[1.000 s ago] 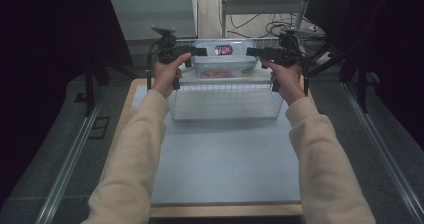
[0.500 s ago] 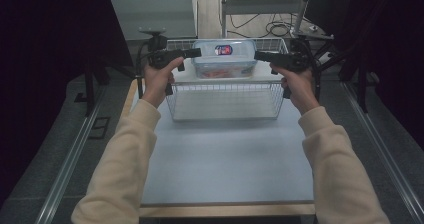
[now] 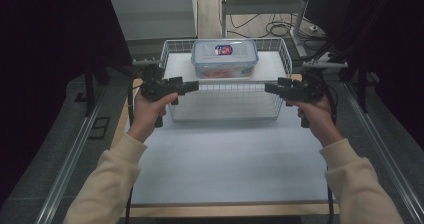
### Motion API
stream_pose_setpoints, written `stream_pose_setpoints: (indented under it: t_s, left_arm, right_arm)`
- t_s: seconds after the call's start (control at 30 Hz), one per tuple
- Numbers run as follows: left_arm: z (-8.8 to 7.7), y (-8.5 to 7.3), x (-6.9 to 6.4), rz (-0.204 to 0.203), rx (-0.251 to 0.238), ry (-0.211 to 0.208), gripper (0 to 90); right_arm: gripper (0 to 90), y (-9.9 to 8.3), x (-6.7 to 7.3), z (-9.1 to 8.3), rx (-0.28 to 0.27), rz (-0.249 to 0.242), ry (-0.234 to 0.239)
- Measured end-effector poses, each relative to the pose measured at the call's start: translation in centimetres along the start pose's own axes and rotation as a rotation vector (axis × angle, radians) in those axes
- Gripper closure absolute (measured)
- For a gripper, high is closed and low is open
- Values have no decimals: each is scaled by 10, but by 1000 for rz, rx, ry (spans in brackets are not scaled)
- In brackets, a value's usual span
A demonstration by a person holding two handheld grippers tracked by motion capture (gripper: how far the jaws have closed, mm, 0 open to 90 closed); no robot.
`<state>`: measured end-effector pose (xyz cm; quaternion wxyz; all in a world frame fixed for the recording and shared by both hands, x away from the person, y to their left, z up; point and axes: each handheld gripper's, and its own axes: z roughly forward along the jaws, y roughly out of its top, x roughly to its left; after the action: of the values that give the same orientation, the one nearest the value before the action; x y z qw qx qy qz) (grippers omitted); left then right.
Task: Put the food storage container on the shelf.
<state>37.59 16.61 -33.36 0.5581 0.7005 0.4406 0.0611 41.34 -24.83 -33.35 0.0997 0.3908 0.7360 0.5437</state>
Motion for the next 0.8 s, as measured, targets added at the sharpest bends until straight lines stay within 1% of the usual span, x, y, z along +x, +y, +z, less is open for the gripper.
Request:
stream_pose_setpoints:
  t_s: [0.03, 0.07, 0.1, 0.17, 0.23, 0.27, 0.3, 0.37, 0.43, 0.5, 0.53, 0.57, 0.6, 0.67, 0.7, 0.77, 0.8]
  left_arm:
    - [-4, -9, -2, 12, -3, 1, 178]
    - [-6, -14, -4, 14, -5, -3, 178]
    - [-9, -24, -4, 5, -8, -21, 179]
    - [-13, -41, -6, -2, 3, -39, 178]
    - [-17, -54, -7, -3, 12, -52, 178]
    - [-20, -63, -8, -3, 10, -49, 178]
    - [-21, -69, -8, 0, 12, -46, 179]
    - [-23, -84, -7, 0, 24, -55, 179]
    - [-23, -101, -8, 4, 55, -73, 179]
    - [-22, -117, -8, 16, 79, -67, 180]
    - [-21, -123, -8, 24, 88, -63, 180]
    - [-20, -132, -8, 24, 93, -54, 180]
    - [-19, -137, -8, 29, 103, -49, 181]
    - [-14, -149, -6, 30, 123, -43, 184]
    - [-11, -154, -6, 34, 148, -39, 184]
    - [-9, -159, -5, 43, 165, -29, 183]
    - [-7, -160, -4, 37, 166, -31, 184]
  right_arm:
    - [265, -5, 1, -2, 4, -4, 4]
    - [262, -15, 2, -5, 4, -9, 19]
    - [255, -21, 3, -6, 9, -8, 31]
    - [250, -39, 4, -10, 20, -4, 57]
    - [245, -52, 5, -13, 33, -4, 72]
    - [243, -60, 6, -15, 35, -8, 81]
    - [242, -70, 7, -17, 39, -7, 95]
    - [242, -85, 8, -19, 49, -3, 117]
    - [243, -103, 9, -20, 77, 3, 143]
    - [243, -123, 9, -20, 106, 13, 155]
    - [242, -131, 9, -20, 119, 16, 158]
    - [241, -136, 9, -20, 126, 18, 160]
    - [238, -145, 9, -19, 135, 19, 160]
    - [235, -154, 9, -18, 150, 25, 157]
    - [234, -158, 9, -17, 153, 25, 156]
    - [233, -164, 9, -15, 153, 24, 157]
    - [233, -165, 9, -15, 154, 24, 158]
